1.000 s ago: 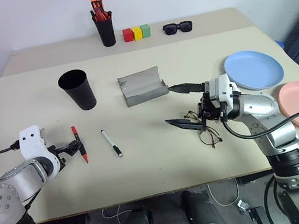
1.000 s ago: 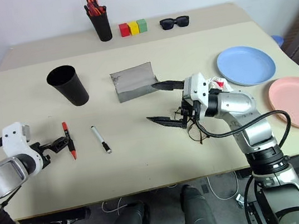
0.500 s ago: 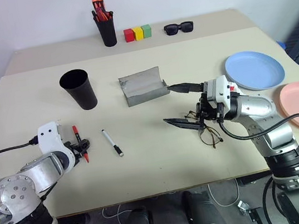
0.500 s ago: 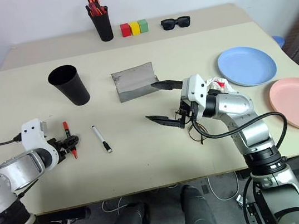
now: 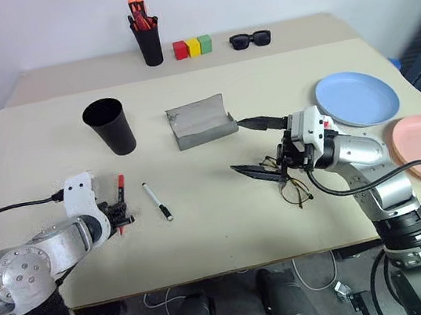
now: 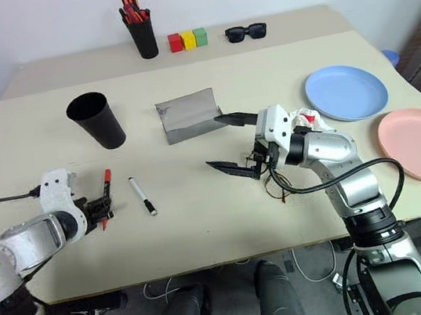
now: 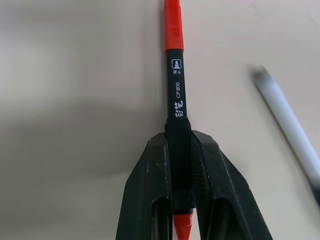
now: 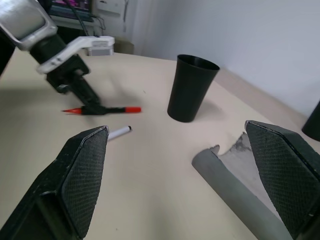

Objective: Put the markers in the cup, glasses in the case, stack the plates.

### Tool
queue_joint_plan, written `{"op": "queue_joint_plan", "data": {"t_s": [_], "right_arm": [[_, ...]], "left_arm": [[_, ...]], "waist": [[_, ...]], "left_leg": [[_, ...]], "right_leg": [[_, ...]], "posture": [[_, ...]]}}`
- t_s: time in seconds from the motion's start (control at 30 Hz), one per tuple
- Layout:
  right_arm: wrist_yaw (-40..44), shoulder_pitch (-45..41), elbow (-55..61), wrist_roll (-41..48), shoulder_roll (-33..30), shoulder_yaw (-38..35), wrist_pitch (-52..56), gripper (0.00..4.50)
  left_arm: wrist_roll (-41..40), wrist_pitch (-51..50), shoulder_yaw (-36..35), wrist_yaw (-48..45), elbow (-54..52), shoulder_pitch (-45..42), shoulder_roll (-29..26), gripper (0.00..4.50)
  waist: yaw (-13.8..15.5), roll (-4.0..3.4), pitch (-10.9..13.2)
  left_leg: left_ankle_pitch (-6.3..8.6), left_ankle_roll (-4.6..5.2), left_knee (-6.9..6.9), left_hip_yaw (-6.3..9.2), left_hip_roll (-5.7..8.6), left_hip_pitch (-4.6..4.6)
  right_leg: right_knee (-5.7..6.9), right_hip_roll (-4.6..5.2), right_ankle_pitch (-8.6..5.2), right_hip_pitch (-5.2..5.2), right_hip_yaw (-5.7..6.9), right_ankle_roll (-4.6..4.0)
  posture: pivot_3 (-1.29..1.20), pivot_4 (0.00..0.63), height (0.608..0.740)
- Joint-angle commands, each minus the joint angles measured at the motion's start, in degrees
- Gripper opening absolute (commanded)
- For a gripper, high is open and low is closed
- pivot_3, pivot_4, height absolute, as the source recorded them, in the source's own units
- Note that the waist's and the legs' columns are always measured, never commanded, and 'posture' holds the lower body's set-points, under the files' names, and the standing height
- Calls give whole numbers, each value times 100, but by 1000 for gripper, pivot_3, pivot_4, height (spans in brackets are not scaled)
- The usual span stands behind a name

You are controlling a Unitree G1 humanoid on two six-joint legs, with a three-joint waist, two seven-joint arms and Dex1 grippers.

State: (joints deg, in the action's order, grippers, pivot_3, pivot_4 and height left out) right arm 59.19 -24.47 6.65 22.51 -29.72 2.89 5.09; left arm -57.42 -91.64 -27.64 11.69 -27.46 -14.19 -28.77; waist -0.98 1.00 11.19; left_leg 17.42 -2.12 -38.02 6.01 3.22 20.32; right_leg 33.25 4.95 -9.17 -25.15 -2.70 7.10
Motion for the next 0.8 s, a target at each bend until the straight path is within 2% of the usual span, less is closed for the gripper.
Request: {"op": "queue_joint_plan", "data": {"t_s": [0.03, 0.23, 0.33, 0.4, 0.6, 0.8], "right_arm": [[199, 58, 107, 400, -175, -223, 330, 4500], [208, -39, -54, 1381, -142, -709, 1225, 4500], [-10, -168, -81, 1674, 90, -895, 1398, 4500], [-59, -204, -67, 1593, 147, -897, 1327, 4500], [-112, -281, -43, 1520, 154, -867, 1359, 4500], [-193, -293, 5, 1514, 169, -852, 1397, 4500]], "left_arm": [[-156, 584, 196, -1013, -588, 155, -388, 50], [348, 2393, 280, -2160, -661, -30, -626, 50], [1103, 3937, 661, -3030, -693, -181, -722, 50], [1524, 4536, 842, -3323, -517, -280, -834, 50], [2105, 6039, 684, -3263, 716, -1352, -353, 50], [3002, 7931, 671, -3558, 2462, -2042, -251, 50]], "waist": [[8, 0, 1], [18, 1, 1], [20, 1, 3], [19, 1, 3], [26, 1, 3], [1, 1, 3]], "left_leg": [[0, 0, 0, 0, 0, 1], [0, 0, 0, -1, -2, 2], [0, 0, -1, -1, -2, 5], [0, 0, 0, -6, -3, 5], [2, 4, 1, -8, -4, 7], [3, 6, 0, -9, -4, 7]], "right_leg": [[1, 0, 0, -1, 0, 0], [-4, 0, -11, 1, 1, -21], [-9, -1, -9, 1, 1, -22], [-10, 0, -9, 0, 0, -23], [-15, 0, 1, 1, 0, -5], [-14, -1, 4, -3, 2, 0]], "posture": [[0, 150, 740], [0, 150, 740], [0, 150, 740], [0, 150, 740], [0, 150, 740], [0, 150, 740]]}}
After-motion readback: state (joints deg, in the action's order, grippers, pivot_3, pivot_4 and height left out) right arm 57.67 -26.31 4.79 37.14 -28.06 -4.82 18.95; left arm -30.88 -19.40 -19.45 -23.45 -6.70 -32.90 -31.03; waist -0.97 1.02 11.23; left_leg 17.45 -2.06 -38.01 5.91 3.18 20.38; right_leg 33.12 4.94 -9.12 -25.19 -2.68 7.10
